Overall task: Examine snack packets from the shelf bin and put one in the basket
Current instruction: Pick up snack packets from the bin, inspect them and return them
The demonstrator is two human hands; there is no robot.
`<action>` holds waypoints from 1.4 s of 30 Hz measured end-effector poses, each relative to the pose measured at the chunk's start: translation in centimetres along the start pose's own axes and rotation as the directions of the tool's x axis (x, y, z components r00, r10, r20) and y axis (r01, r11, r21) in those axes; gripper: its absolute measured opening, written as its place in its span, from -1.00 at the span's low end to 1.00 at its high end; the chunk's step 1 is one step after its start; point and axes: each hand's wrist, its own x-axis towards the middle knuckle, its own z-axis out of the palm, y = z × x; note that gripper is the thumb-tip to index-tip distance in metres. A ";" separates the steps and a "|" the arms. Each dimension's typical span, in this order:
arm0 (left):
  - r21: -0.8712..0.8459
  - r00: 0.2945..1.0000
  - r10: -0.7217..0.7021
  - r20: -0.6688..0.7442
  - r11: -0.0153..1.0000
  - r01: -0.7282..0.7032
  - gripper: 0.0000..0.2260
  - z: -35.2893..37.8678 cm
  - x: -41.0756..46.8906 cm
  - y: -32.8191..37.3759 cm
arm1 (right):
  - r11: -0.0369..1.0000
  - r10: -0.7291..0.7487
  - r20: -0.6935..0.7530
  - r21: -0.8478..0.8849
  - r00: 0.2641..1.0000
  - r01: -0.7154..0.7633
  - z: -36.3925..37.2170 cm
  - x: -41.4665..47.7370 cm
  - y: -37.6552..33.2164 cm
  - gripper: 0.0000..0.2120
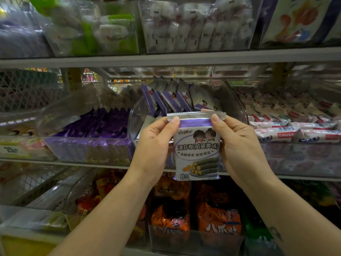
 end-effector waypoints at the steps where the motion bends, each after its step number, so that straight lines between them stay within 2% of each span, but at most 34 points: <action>1: 0.044 1.000 0.016 -0.007 0.999 -0.015 -0.76 -0.1 0.0 0.1 | 1.000 -0.009 0.009 -0.018 1.000 0.010 -0.1 0.0 0.1 -0.74; 3: 0.102 0.998 0.043 -0.037 0.994 -0.039 -0.77 -0.3 -0.1 0.1 | 0.998 -0.022 0.038 -0.051 0.999 0.024 -0.3 0.1 0.3 -0.73; 5: 0.101 0.996 0.042 -0.076 0.994 -0.034 -0.75 -0.6 0.0 0.1 | 0.996 0.003 0.131 -0.093 0.991 0.010 -0.7 0.0 0.2 -0.71; 8: 0.004 0.993 -0.010 -0.117 1.000 0.011 -0.75 -0.9 0.3 0.7 | 0.961 0.201 0.326 -0.248 0.924 -0.121 -1.6 -0.4 0.2 -0.69; 10: -0.040 0.992 -0.058 -0.114 0.998 0.053 -0.75 -1.0 0.5 1.1 | 0.939 0.327 0.397 -0.242 0.858 -0.246 -1.8 -0.7 0.3 -0.75; 14: 0.025 0.983 -0.183 -0.035 0.983 0.184 -0.74 -1.2 0.7 1.4 | 0.911 0.397 0.377 -0.051 0.837 -0.409 -1.7 -0.7 0.0 -0.75; 17: 0.092 0.945 -0.314 0.093 0.948 0.306 -0.79 -1.7 0.6 1.8 | 0.893 0.400 0.325 0.071 0.857 -0.444 -1.6 -0.4 -0.9 -0.72; 20: 0.129 0.874 -0.422 0.239 0.906 0.403 -0.60 -2.3 0.6 2.1 | 0.894 0.393 0.289 0.101 0.873 -0.436 -1.5 0.3 -1.6 -0.66; 22: 0.113 0.854 -0.437 0.283 0.899 0.423 -0.55 -2.3 0.7 2.2 | 0.887 0.404 0.281 0.112 0.871 -0.448 -1.5 0.7 -1.8 -0.70; 29: 0.110 0.837 -0.462 0.295 0.886 0.450 -0.59 -2.0 1.6 2.6 | 0.878 0.428 0.249 0.112 0.869 -0.465 -1.5 1.7 -2.3 -0.75; 31: 0.089 0.859 -0.434 0.272 0.900 0.427 -0.64 -1.7 1.7 2.7 | 0.888 0.414 0.244 0.103 0.877 -0.448 -1.4 1.7 -2.5 -0.75; 33: 0.143 0.928 -0.334 0.163 0.939 0.313 -0.65 -1.0 1.6 2.7 | 0.907 0.386 0.214 0.087 0.897 -0.411 -1.2 1.7 -2.5 -0.75; 34: 0.260 0.971 -0.223 0.088 0.946 0.194 -0.62 -0.8 1.5 2.4 | 0.925 0.361 0.176 0.058 0.916 -0.375 -1.1 1.7 -2.4 -0.73; 35: 0.414 0.996 -0.080 0.034 0.908 0.059 -0.58 -0.5 1.4 2.3 | 0.947 0.318 0.122 0.013 0.940 -0.322 -0.9 1.6 -2.2 -0.70; 37: 0.617 0.991 0.116 0.070 0.775 -0.135 -0.57 0.1 1.1 2.0 | 0.976 0.213 0.061 -0.058 0.975 -0.209 -0.4 1.4 -1.9 -0.64; 39: 0.644 0.985 0.101 0.137 0.747 -0.166 -0.54 0.5 1.0 1.9 | 0.985 0.153 0.083 -0.092 0.985 -0.145 0.0 1.2 -1.8 -0.63; 42: 0.556 0.981 -0.037 0.193 0.828 -0.078 -0.37 0.8 1.2 2.1 | 0.977 0.183 0.168 -0.138 0.969 -0.161 0.2 1.2 -2.0 -0.64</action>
